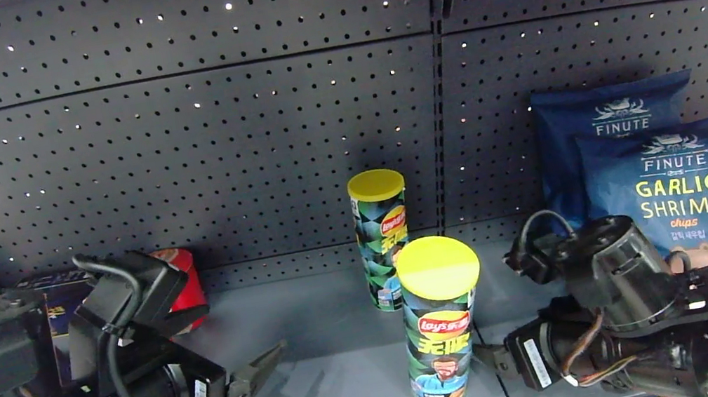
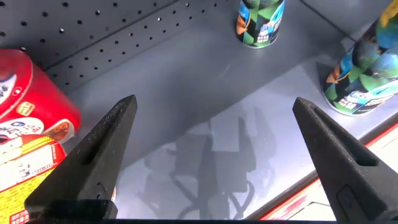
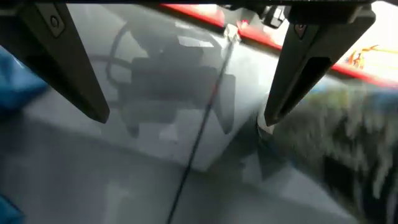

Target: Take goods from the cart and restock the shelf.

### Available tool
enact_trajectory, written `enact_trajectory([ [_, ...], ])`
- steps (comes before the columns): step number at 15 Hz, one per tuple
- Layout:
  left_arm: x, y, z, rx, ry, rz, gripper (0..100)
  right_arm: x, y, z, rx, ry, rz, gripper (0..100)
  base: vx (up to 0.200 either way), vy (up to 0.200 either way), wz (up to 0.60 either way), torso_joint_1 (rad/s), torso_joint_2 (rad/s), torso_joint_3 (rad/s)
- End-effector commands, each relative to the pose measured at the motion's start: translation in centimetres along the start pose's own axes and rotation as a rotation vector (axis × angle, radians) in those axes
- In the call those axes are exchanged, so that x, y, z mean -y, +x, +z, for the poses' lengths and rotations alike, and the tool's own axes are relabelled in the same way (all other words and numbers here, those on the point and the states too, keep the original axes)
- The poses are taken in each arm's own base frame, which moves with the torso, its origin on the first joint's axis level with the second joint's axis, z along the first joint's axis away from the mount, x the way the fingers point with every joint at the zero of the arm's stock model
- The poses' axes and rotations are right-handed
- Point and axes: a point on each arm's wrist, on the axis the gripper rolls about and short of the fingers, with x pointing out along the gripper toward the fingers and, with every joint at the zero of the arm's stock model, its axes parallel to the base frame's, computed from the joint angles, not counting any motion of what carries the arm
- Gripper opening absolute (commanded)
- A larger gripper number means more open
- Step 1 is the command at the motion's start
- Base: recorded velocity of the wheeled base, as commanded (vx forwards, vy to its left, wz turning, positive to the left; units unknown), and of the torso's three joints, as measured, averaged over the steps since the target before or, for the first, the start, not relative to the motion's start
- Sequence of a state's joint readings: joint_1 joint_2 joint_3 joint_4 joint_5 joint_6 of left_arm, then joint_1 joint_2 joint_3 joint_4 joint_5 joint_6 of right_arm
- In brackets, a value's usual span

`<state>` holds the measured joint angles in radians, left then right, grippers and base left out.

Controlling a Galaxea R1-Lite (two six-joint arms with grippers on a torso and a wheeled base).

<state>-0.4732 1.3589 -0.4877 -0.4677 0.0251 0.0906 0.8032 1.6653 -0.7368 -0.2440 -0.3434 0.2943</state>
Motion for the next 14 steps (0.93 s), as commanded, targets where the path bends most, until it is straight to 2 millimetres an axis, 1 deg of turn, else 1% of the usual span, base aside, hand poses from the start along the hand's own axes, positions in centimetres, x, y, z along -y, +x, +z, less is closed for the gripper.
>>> enact_trajectory([
  [1,0.0,0.5,-0.2,-0.020,0.000,-0.002,100,-0.5,1.5,0.1,-0.020,-0.006,-0.008,100,0.000,0.000,0.00,0.000,0.00,0.000],
  [4,0.0,0.5,-0.3,-0.023,0.000,-0.003,100,-0.8,2.2,0.3,-0.020,-0.005,-0.004,100,0.000,0.000,0.00,0.000,0.00,0.000],
  [8,0.0,0.6,-0.5,-0.030,0.000,-0.004,100,-1.1,2.7,0.4,-0.014,-0.003,0.006,100,0.000,0.000,0.00,0.000,0.00,0.000],
  [14,0.1,0.5,-0.7,-0.038,0.000,-0.005,100,-1.4,2.7,0.6,-0.008,-0.005,0.013,100,0.000,0.000,0.00,0.000,0.00,0.000],
])
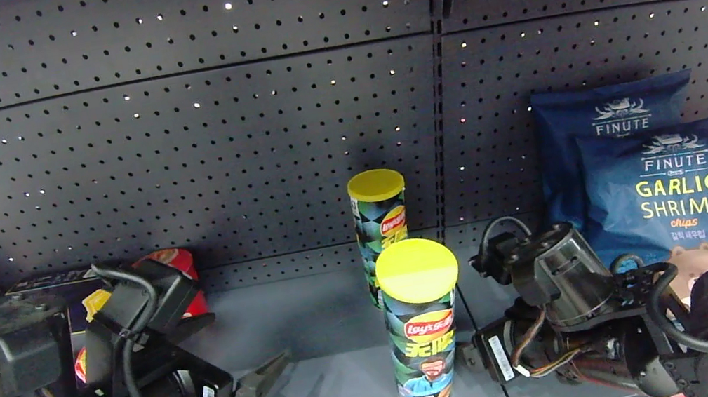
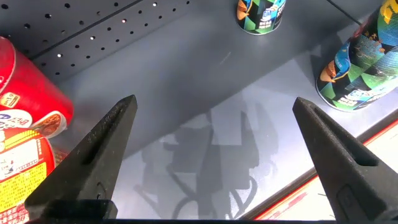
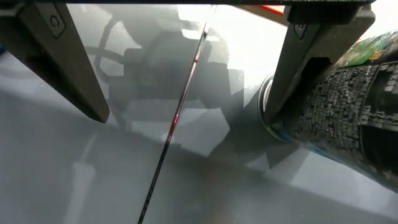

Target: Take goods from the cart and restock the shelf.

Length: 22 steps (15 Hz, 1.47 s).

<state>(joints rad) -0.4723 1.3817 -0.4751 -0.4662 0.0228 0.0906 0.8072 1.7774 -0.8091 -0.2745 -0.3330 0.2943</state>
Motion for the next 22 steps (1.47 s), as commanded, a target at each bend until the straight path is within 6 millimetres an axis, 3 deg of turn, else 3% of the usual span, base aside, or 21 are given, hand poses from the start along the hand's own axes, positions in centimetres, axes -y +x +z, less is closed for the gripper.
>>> enact_trajectory([
  [1,0.0,0.0,-0.1,-0.003,0.000,-0.002,100,-0.1,-0.1,0.0,0.002,-0.002,0.003,100,0.000,0.000,0.00,0.000,0.00,0.000],
  [22,0.0,0.3,-0.3,-0.023,0.000,-0.002,100,-1.3,0.0,-0.5,-0.002,-0.024,0.034,100,0.000,0.000,0.00,0.000,0.00,0.000],
])
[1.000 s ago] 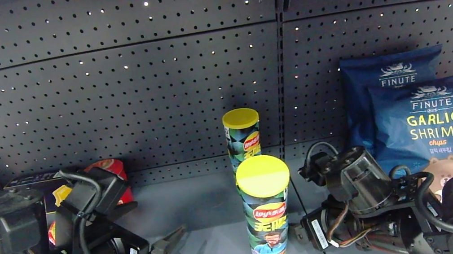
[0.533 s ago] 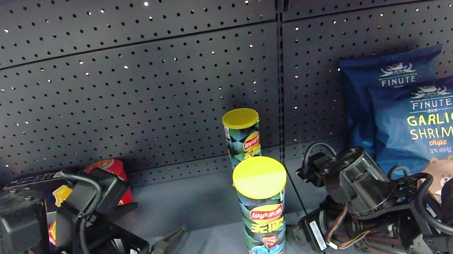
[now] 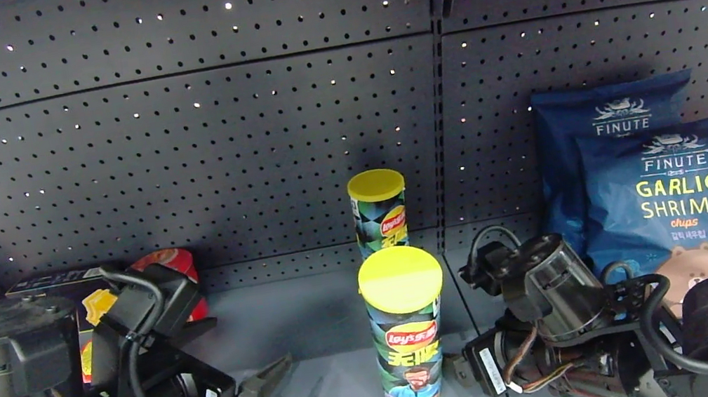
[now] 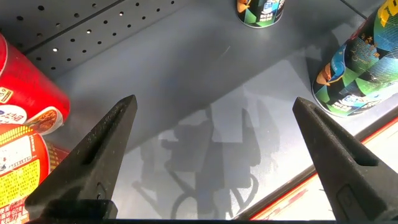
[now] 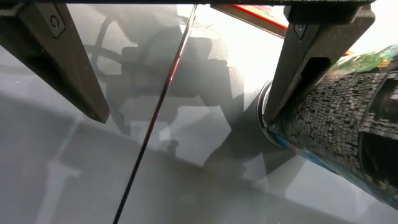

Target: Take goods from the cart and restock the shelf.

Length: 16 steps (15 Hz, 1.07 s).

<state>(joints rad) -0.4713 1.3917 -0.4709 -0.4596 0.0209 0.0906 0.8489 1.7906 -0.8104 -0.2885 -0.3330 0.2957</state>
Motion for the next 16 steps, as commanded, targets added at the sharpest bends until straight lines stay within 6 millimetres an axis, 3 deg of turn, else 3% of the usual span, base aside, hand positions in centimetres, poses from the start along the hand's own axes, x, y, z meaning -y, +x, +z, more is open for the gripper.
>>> enact_trajectory([
  [1,0.0,0.1,0.0,-0.002,0.000,0.001,100,0.0,0.1,-0.1,-0.004,-0.001,-0.002,100,0.000,0.000,0.00,0.000,0.00,0.000],
  [4,0.0,0.0,-0.2,-0.007,0.000,0.000,100,0.4,-0.7,0.0,0.007,0.013,-0.002,100,0.000,0.000,0.00,0.000,0.00,0.000],
  [6,0.1,-0.3,-0.8,-0.017,0.000,-0.002,100,1.3,-2.5,-0.2,0.032,0.034,-0.001,100,0.000,0.000,0.00,0.000,0.00,0.000],
  [13,-0.5,-8.3,1.0,0.288,-0.007,0.129,100,6.2,-12.6,0.8,0.277,0.167,-0.008,100,0.000,0.000,0.00,0.000,0.00,0.000],
  [16,-0.8,-12.0,0.5,0.395,-0.039,0.278,100,8.3,-16.6,-0.6,0.344,0.208,-0.074,100,0.000,0.000,0.00,0.000,0.00,0.000],
])
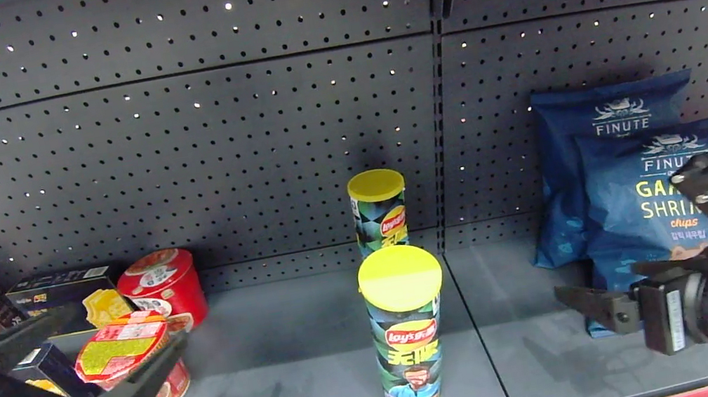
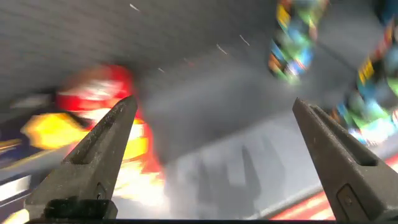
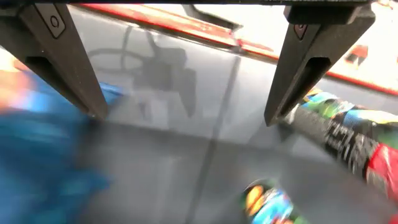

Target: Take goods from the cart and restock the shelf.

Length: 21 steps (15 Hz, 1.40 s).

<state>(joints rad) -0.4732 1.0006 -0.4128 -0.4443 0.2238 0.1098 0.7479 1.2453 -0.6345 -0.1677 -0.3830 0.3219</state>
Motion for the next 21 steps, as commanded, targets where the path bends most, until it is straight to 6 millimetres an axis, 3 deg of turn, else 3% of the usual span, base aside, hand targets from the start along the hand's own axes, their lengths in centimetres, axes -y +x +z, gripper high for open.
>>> enact_trajectory([
  [1,-1.2,-3.7,0.5,0.104,-0.031,0.113,100,2.3,-4.6,0.0,0.107,0.043,-0.039,100,0.000,0.000,0.00,0.000,0.00,0.000],
  [6,-3.1,-11.4,-2.7,0.031,-0.025,0.384,100,6.9,-8.5,-6.0,0.191,0.080,-0.397,100,0.000,0.000,0.00,0.000,0.00,0.000],
  [7,-3.3,-13.0,-4.0,0.023,-0.028,0.428,100,8.6,-9.8,-7.5,0.207,0.137,-0.568,100,0.000,0.000,0.00,0.000,0.00,0.000],
  [8,-3.3,-13.1,-4.2,0.022,-0.029,0.434,100,8.8,-10.0,-7.7,0.211,0.145,-0.590,100,0.000,0.000,0.00,0.000,0.00,0.000],
  [9,-3.1,-14.0,-5.3,0.003,-0.033,0.499,100,9.7,-11.9,-9.3,0.212,0.197,-0.753,100,0.000,0.000,0.00,0.000,0.00,0.000],
  [11,-2.5,-13.9,-6.9,-0.065,-0.049,0.670,100,9.9,-15.0,-13.2,0.176,0.219,-0.847,100,0.000,0.000,0.00,0.000,0.00,0.000],
  [12,-2.5,-13.9,-6.9,-0.065,-0.049,0.670,100,9.9,-15.0,-13.2,0.176,0.219,-0.847,100,0.000,0.000,0.00,0.000,0.00,0.000],
  [13,-2.0,-13.7,-9.0,-0.098,-0.069,0.726,100,10.0,-16.1,-16.2,0.266,0.244,-0.780,100,0.000,0.000,0.00,0.000,0.00,0.000],
  [15,-1.4,-14.1,-11.9,-0.020,-0.071,0.552,100,9.7,-15.8,-15.4,0.388,0.289,-0.630,100,0.000,0.000,0.00,0.000,0.00,0.000],
  [16,-1.4,-14.1,-11.9,-0.020,-0.071,0.552,100,9.7,-15.8,-15.4,0.388,0.289,-0.630,100,0.000,0.000,0.00,0.000,0.00,0.000],
  [17,-1.1,-13.0,-12.7,0.095,-0.111,0.444,100,9.3,-14.9,-14.8,0.447,0.163,-0.387,100,0.000,0.000,0.00,0.000,0.00,0.000],
  [18,-0.8,-12.3,-13.8,0.108,-0.093,0.374,100,9.2,-14.3,-15.0,0.452,0.082,-0.308,100,0.000,0.000,0.00,0.000,0.00,0.000],
  [21,-0.6,-12.2,-14.0,0.092,-0.074,0.259,100,9.1,-12.2,-17.0,0.399,-0.105,-0.132,100,0.000,0.000,0.00,0.000,0.00,0.000],
])
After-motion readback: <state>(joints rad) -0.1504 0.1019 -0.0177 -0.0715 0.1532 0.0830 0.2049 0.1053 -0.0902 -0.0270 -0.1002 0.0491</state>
